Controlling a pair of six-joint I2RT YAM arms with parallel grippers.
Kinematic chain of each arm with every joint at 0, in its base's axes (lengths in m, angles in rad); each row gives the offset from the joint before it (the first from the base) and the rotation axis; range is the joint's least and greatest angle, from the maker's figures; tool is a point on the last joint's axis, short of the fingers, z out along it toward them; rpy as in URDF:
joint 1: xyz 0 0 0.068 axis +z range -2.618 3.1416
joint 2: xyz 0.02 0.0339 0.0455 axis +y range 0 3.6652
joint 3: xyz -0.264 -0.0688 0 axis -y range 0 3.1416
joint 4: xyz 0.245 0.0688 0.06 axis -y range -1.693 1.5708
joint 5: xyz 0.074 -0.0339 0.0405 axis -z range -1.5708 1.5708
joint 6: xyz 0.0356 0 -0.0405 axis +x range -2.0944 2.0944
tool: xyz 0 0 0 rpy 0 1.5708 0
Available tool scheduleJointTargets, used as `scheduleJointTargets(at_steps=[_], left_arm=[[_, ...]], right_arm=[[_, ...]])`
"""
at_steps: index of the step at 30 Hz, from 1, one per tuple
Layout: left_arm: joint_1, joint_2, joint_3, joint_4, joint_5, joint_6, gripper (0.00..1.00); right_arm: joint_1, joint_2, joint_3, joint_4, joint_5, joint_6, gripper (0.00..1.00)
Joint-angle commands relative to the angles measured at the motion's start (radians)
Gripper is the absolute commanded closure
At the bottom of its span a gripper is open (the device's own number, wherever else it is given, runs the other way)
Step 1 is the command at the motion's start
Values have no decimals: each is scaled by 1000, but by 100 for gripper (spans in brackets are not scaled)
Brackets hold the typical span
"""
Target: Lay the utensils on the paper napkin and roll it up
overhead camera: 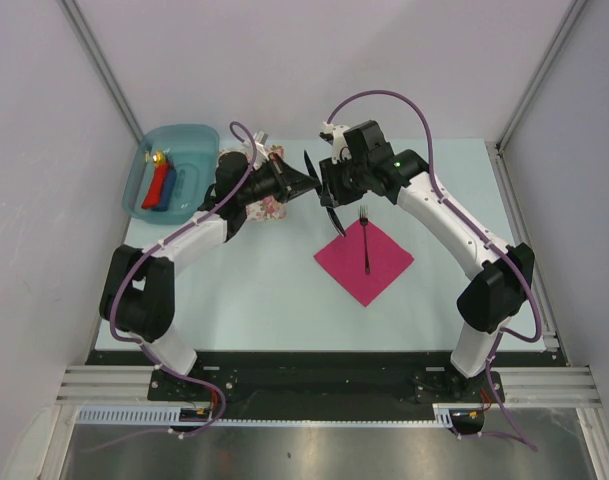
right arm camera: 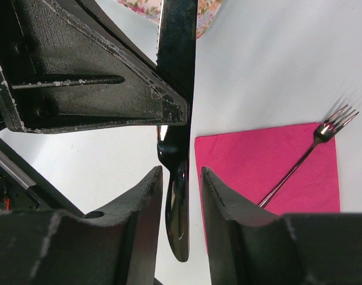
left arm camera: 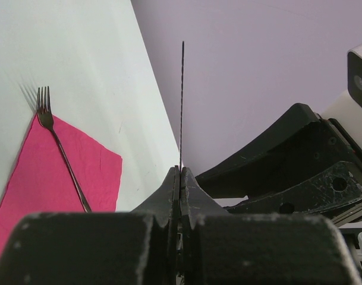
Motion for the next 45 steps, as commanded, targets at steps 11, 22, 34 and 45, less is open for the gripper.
scheduleJointTargets(at_steps=[11,22,34,45], left_arm=[[-6,-14,32,69,16,-38,100],[88,-116,12,-130,-10,161,1],[264,-297,64,-551,-234,627,0],[268,-309,83,-543,-274,790,0]], right_arm=[[-1,-26,6,27,11,-5,100],[-76,-62,-115,156,49,87,100],[-153,-101,-565,437,59,136,100],[-171,-44,-622,520,106,214,100]])
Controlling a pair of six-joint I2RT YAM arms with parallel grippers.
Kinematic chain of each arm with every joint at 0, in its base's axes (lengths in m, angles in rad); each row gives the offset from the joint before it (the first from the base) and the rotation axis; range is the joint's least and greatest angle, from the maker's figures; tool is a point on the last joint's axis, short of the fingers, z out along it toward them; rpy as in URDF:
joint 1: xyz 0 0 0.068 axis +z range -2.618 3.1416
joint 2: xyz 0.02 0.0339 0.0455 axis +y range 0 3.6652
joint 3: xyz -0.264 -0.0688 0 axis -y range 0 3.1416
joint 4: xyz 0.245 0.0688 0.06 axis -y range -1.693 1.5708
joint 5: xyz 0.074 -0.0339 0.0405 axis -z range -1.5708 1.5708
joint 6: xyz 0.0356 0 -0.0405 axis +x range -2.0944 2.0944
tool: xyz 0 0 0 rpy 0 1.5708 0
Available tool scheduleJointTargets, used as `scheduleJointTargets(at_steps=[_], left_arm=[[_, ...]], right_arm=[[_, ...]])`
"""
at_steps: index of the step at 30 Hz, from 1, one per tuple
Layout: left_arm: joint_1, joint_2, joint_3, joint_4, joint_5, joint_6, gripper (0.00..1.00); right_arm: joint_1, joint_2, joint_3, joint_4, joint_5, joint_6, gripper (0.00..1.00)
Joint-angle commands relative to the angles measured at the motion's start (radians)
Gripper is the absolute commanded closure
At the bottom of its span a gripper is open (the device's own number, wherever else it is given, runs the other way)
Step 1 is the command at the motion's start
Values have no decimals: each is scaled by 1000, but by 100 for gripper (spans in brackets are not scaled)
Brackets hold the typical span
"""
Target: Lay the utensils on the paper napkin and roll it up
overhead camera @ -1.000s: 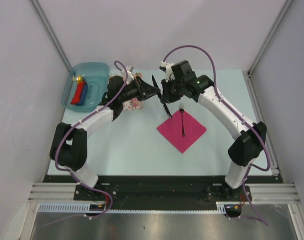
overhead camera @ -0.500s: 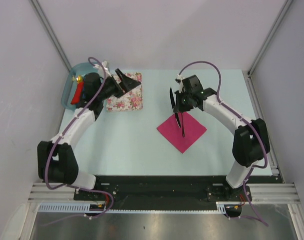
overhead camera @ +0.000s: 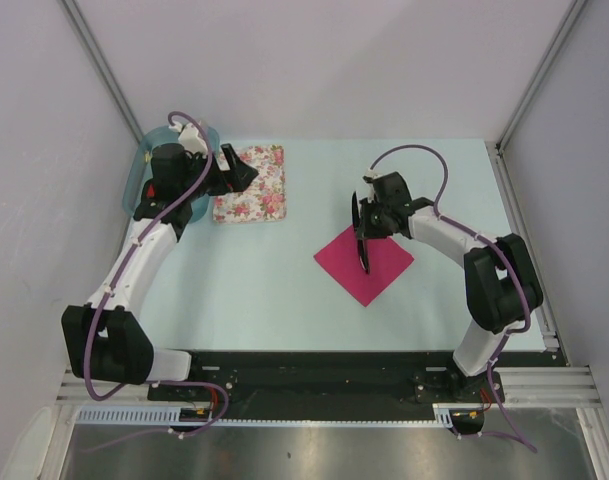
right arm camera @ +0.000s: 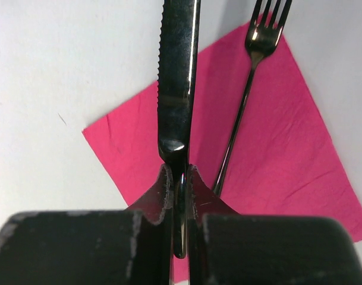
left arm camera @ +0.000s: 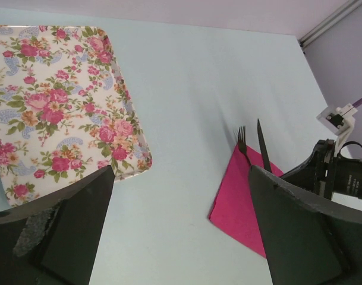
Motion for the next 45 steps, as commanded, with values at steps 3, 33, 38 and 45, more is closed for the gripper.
scheduleJointTargets(at_steps=[3,33,38,45], left_arm=[[6,-13,18,14,6,52,0],[6,-31,-19,36,24,17,0],[6,-23,-17,37,26,14,0],[4,-17,-14,39,26,19,0]], right_arm=[[1,18,14,98,45,43,100],[-7,198,124,38,60,90,100],[-10,208,132,30,71,89,100],[-16,222,135,18,80,98,98]])
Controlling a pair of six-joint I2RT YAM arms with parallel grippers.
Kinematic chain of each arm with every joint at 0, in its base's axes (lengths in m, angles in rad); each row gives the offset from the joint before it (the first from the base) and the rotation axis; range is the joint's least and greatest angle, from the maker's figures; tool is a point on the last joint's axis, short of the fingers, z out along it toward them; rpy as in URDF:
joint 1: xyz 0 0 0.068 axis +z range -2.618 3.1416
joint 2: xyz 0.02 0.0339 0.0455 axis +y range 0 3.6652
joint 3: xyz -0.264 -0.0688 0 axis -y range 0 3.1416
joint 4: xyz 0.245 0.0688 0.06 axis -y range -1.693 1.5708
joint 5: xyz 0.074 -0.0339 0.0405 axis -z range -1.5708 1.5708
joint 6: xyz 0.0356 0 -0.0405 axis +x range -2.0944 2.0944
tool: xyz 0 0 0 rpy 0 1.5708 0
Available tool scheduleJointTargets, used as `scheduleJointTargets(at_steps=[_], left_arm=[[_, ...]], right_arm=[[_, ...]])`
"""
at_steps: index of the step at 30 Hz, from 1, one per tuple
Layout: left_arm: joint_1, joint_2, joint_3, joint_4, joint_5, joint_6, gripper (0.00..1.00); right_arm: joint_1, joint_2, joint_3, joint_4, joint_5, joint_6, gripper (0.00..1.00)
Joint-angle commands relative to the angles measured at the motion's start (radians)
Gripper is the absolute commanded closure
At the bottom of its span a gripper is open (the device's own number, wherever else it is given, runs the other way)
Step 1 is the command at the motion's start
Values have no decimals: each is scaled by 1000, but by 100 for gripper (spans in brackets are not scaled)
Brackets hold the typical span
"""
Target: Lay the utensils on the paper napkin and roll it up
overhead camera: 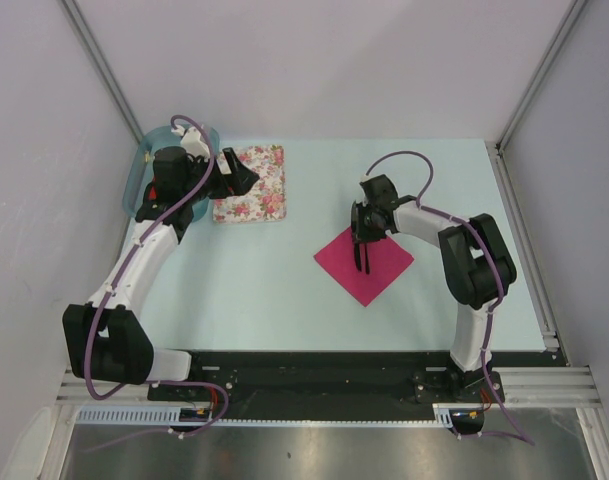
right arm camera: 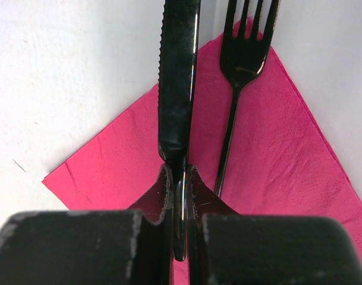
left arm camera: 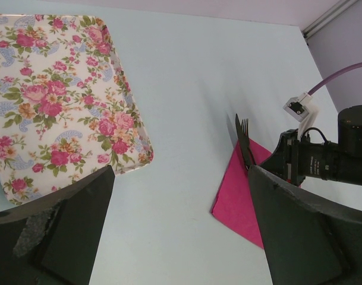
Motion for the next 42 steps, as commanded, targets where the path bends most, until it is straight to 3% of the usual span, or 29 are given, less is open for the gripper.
scheduleJointTargets(at_steps=[1,36,42], left_arm=[[6,-15,13,36,15,-2,0],[6,22,27,36,34,2,0],[6,25,34,34,47,12,0]], right_arm=[[-11,15,44,-4,29,21,98],[9,-15,15,-43,42,60,100],[8,-23,6,-52,45,69,89]])
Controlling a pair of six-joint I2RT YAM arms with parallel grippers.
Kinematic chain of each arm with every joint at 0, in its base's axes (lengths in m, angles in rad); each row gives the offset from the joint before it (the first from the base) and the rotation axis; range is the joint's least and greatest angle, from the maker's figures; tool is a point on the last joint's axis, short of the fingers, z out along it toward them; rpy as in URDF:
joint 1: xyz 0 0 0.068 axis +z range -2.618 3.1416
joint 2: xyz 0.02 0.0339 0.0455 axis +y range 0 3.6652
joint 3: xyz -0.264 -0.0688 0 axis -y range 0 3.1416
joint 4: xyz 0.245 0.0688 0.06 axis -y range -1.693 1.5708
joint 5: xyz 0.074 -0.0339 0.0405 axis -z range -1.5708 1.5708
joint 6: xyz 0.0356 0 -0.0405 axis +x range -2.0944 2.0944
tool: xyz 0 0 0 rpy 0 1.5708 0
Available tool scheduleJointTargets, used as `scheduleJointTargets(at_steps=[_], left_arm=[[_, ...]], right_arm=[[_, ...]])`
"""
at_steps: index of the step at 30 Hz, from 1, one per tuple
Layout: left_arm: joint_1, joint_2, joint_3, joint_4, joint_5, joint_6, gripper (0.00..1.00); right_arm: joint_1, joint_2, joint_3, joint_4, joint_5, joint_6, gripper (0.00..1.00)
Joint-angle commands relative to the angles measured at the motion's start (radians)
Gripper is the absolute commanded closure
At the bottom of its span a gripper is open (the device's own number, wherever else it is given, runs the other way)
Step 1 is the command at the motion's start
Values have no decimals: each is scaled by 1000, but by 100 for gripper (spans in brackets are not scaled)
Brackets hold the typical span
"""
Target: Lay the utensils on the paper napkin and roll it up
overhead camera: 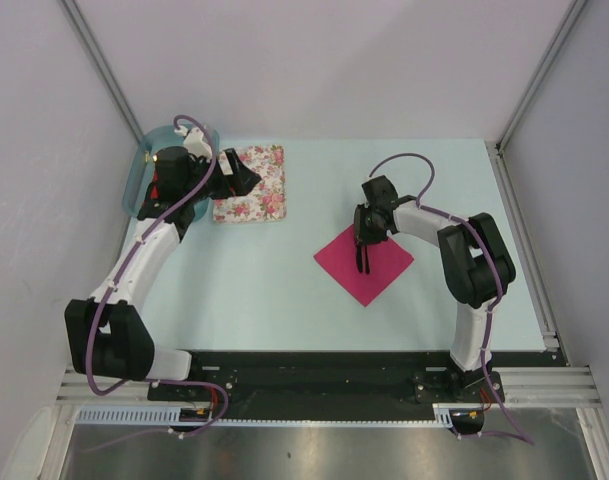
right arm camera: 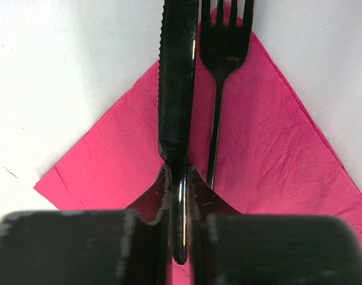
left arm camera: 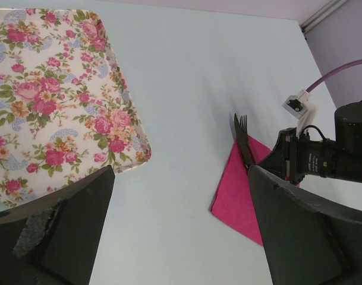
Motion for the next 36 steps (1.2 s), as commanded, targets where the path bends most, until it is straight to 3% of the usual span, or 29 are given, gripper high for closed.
scheduleJointTargets(at_steps=[1,5,14,17,19,23,29,33,36], left_arm=[[4,12,49,7,33,31,0],[-8,41,109,-82,23,85,0],[-31,12,155,-90,65,176,0],[-71,12,189,-139,127,273,0],[-105,-8,172,-165,183,427,0],[-285,-43,86,-188,197,664,0],[-570,-48,-138,-21,103,950,2],[-683,78,-155,82,102,1016,22],[-763,177,-143,116,100,1074,33]], right_arm=[[6,-36,1,-19,16,25,82],[9,-53,-2,-23,13,33,73],[9,-137,12,-42,-17,37,66],[-1,-200,23,-42,-62,20,65],[-20,-235,23,-35,-128,-13,62],[-118,-310,0,-30,-242,-58,57],[-280,-352,-92,-32,-483,-112,54],[-374,-373,-135,-49,-660,-170,54],[-403,-364,-141,-116,-693,-225,54]])
